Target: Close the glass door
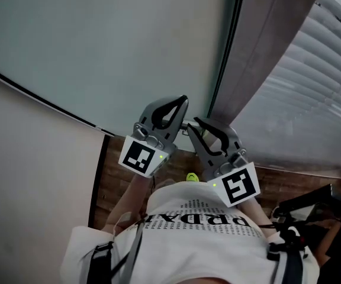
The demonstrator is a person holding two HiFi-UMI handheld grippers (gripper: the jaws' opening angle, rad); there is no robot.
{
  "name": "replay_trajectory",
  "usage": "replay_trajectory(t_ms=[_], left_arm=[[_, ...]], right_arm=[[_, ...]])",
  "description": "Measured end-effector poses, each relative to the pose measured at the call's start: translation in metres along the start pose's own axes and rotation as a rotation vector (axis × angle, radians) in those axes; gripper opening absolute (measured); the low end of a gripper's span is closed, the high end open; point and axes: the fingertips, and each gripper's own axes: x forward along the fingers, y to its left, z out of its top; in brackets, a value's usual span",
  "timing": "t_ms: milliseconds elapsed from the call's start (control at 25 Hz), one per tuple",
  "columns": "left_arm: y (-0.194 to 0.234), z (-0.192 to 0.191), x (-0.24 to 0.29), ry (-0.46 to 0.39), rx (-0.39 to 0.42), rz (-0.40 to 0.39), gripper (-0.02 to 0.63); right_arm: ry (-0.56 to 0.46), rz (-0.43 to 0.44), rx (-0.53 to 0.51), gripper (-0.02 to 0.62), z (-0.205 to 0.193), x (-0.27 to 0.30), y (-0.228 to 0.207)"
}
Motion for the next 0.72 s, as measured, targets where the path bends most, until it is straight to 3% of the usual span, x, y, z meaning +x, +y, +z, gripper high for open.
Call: replay_trajectory(t_ms=[200,400,720], left_arm=[[-0.014,-0.003,-0.005,0.02,-0.005,0.037,0.0],[-0.01,0.01,-0.023,0.024,-0.031,0.074,0.0],[0.024,0.038,-0.034,-0.04,-0.002,0.019,0.0]], right_arm=[[0.001,0.062,0.008,0.002,-0.001,-0.005,-0.006],[0.031,0.121,0.006,-0.002,0.011,0.002,0.014],[0.016,0.065,-0.027,-0.002,0.039,0.035,0.029]])
